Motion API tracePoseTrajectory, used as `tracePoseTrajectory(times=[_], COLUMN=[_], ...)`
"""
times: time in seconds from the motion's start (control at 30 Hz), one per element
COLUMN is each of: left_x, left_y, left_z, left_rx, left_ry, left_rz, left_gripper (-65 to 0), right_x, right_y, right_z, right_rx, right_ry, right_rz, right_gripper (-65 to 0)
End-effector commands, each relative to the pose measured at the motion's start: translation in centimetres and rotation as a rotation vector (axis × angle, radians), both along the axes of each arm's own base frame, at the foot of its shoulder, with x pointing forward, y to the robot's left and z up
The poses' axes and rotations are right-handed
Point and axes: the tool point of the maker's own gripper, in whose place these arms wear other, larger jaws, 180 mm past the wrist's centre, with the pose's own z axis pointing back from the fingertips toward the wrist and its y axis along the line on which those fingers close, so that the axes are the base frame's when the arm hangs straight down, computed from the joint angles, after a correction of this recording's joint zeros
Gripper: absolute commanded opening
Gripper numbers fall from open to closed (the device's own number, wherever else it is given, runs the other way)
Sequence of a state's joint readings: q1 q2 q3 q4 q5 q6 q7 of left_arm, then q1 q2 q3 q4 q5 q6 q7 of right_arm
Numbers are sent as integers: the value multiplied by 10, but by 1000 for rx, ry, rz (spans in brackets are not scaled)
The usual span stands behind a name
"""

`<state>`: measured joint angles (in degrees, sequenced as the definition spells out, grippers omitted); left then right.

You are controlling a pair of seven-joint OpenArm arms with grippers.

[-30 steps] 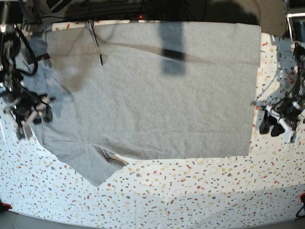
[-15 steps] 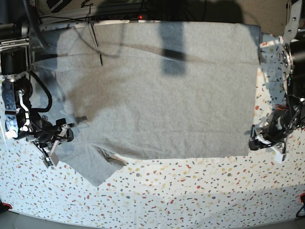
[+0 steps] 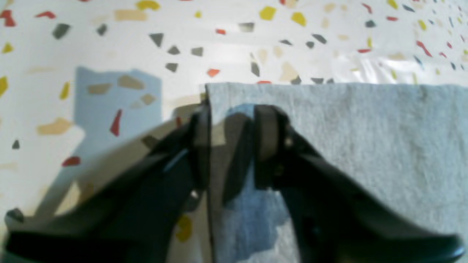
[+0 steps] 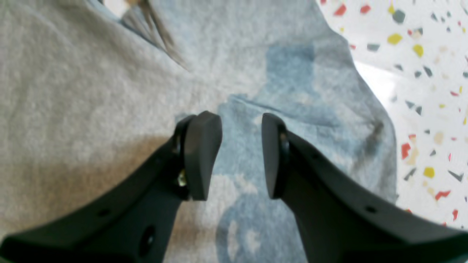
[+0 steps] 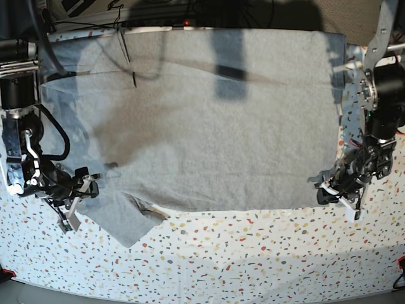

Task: Fold the T-shirt properly
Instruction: 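Release the collar and move both grippers down to the hem corners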

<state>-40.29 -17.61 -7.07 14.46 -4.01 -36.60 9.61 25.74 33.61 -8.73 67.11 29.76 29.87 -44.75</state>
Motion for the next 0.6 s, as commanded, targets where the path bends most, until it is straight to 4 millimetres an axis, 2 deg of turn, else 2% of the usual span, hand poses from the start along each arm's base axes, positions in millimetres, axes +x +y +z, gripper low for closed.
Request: tracePoseTrajectory(times=[0.0, 0.13, 0.27, 0.43, 0.57], left_x=[-4, -11, -14, -8, -7], left_y=[0, 0, -1, 0, 0], left_z=[-3, -9, -13, -7, -6], left_rx=[28, 38, 42, 34, 32], left_ry=[54, 101, 127, 82, 77], left_rz=[-35, -49, -58, -44, -42], left_gripper=[-526, -571, -650, -650, -650], right_x=[13, 19, 24, 38, 56], right_y=[-6, -4, -4, -9, -9], right_z=[23, 29, 37, 53, 56], right_rx=[-3, 11, 13, -43, -71], right_ry=[-65, -105, -125, -211, -281], right_rz=[-6, -3, -2, 5, -1], right_gripper=[-416, -416, -416, -416, -410])
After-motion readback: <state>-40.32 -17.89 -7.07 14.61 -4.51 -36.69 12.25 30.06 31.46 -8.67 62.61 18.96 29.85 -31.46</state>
